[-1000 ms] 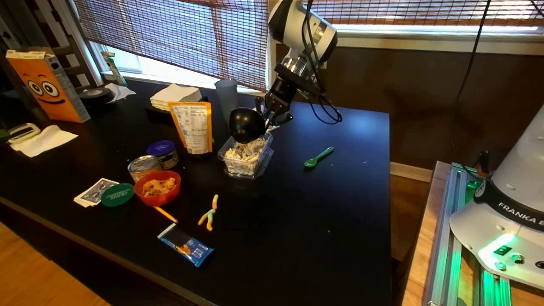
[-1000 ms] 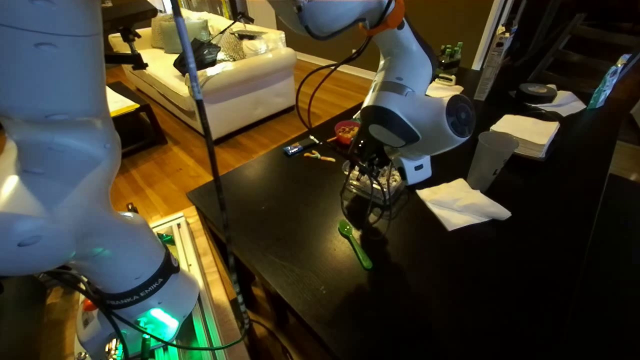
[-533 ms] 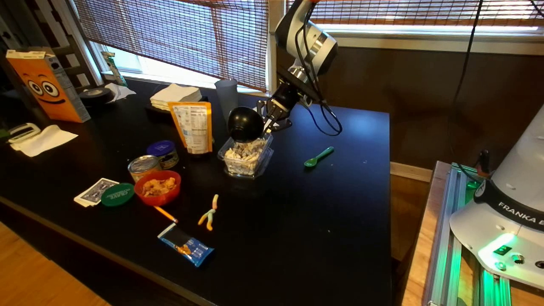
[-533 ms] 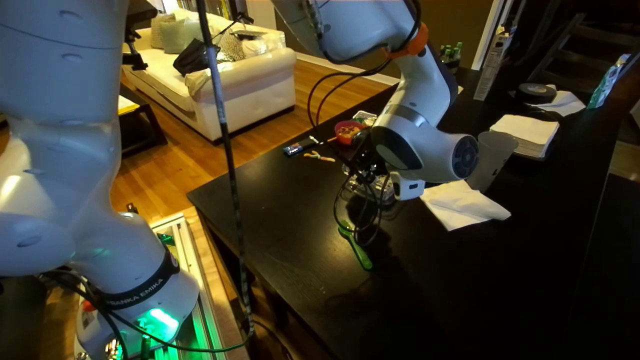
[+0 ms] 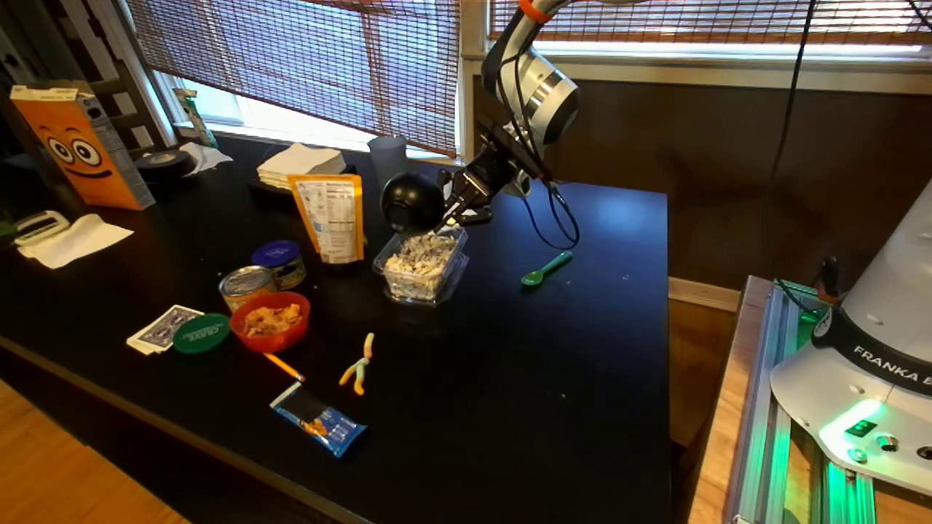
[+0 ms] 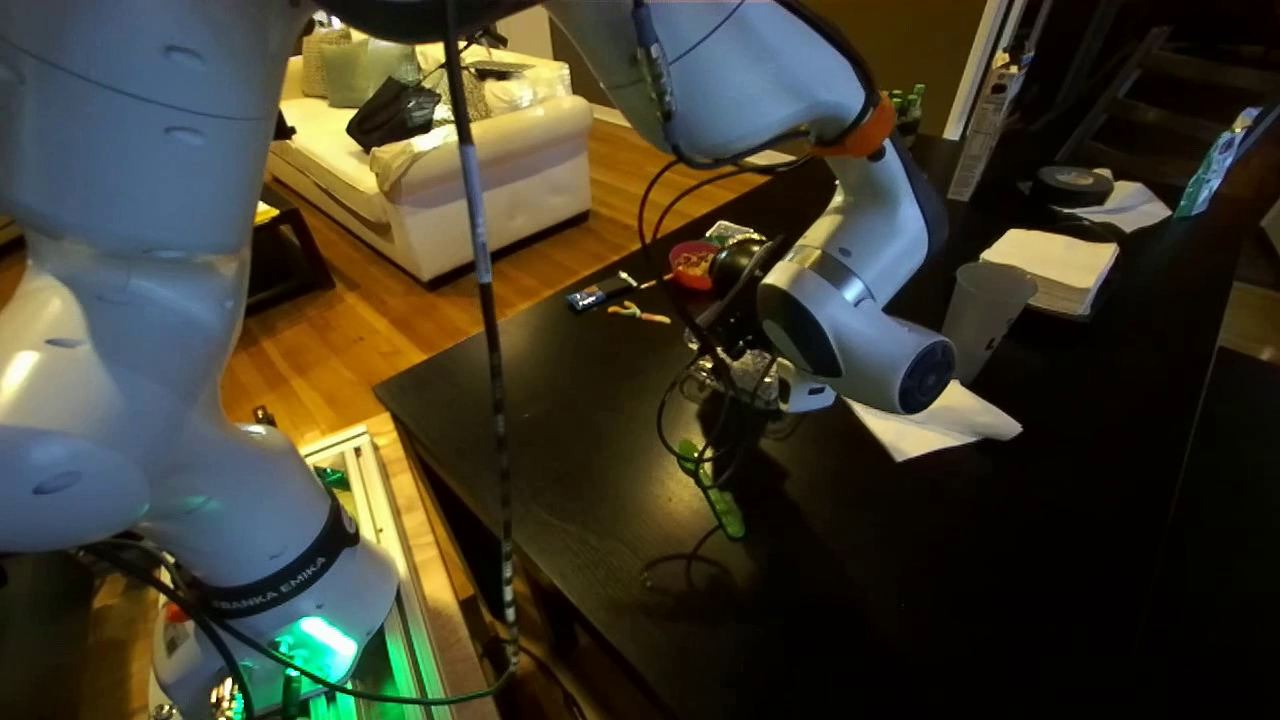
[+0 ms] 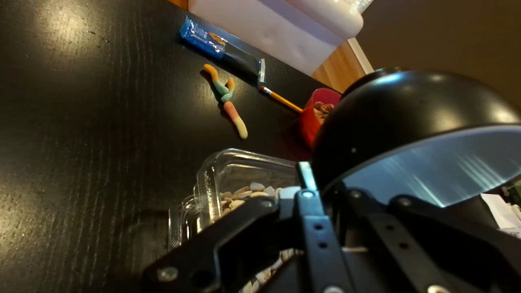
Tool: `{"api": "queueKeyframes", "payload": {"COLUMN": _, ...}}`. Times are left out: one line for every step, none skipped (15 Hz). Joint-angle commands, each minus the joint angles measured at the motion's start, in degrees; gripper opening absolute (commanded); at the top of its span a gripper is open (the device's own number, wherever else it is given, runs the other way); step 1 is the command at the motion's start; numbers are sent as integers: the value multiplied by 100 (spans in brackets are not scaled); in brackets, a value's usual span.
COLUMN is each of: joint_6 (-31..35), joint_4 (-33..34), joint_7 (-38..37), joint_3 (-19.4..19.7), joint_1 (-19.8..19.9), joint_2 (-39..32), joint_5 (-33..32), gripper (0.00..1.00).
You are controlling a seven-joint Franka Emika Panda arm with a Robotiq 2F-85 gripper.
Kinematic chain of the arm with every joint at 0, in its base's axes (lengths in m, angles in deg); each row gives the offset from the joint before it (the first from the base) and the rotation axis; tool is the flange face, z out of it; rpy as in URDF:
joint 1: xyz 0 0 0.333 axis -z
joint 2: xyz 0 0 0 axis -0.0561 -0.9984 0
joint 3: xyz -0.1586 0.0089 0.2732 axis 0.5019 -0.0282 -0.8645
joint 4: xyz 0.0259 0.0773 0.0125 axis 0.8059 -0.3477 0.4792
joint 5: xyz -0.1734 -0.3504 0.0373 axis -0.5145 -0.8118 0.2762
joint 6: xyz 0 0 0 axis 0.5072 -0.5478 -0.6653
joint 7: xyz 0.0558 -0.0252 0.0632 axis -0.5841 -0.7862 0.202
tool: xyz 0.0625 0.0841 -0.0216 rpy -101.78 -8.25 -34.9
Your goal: Empty the black bowl into the clear container with grains in it then place the black bowl back
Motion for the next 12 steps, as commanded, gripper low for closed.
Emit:
{"api": "queueKeyframes", "payload": {"joint_6": -497, "joint_4": 159, "joint_7": 183, "joint_3": 103, "joint_1": 27, "joint_2": -177, "joint_5": 407, "gripper": 2}}
{"api": "queueKeyframes", "payload": {"joint_6": -647, "joint_4": 166, "joint_7": 253, "joint_3": 101, "joint_1": 53, "joint_2": -198, "joint_5": 514, "gripper": 2}}
{"api": "queueKeyframes", "payload": {"joint_6": -739, "joint_4": 173, "joint_7": 288, "joint_3": 117, "joint_1": 44, "joint_2": -215, "joint_5": 593, "gripper": 2}}
{"api": "queueKeyframes", "payload": {"joint_6": -822, "joint_4": 191, "joint_7": 312, "joint_3": 139, "joint_1": 28, "joint_2": -243, "joint_5": 655, "gripper": 2}}
{"api": "queueKeyframes", "payload": {"joint_6": -923, "joint_4": 203, "joint_7": 332, "joint_3": 153, "joint_1": 30, "joint_2": -268, "joint_5": 709, "gripper": 2}}
{"api": "queueKeyframes", "payload": {"joint_6": -977, "joint_4": 200, "joint_7": 343, "joint_3": 176, "joint_1": 11, "joint_2": -273, "joint_5": 752, "gripper": 2}}
{"api": "queueKeyframes", "payload": {"joint_6": -1024, "joint_4": 202, "joint_7": 355, "joint_3": 200, "joint_1": -3, "joint_2": -280, "joint_5": 779, "gripper": 2}}
{"api": "queueKeyframes", "payload": {"joint_6": -1034, "joint_4": 196, "joint_7": 351, "joint_3": 224, "joint_1": -15, "joint_2": -281, "joint_5": 802, "gripper": 2}}
{"api": "queueKeyframes", "payload": {"joint_6": -941, "joint_4": 172, "joint_7": 355, "joint_3": 270, "joint_1": -77, "joint_2": -227, "joint_5": 733, "gripper": 2}}
{"api": "queueKeyframes", "payload": {"joint_6": -735, "joint_4": 110, "joint_7": 416, "joint_3": 329, "joint_1": -194, "joint_2": -84, "joint_5": 596, "gripper": 2}}
{"api": "queueKeyframes", "payload": {"joint_6": -527, "joint_4": 51, "joint_7": 464, "joint_3": 400, "joint_1": -320, "joint_2": 71, "joint_5": 451, "gripper": 2}}
{"api": "queueKeyframes", "payload": {"joint_6": -272, "joint_4": -56, "joint_7": 406, "joint_3": 482, "joint_1": -501, "joint_2": 330, "joint_5": 188, "gripper": 2}}
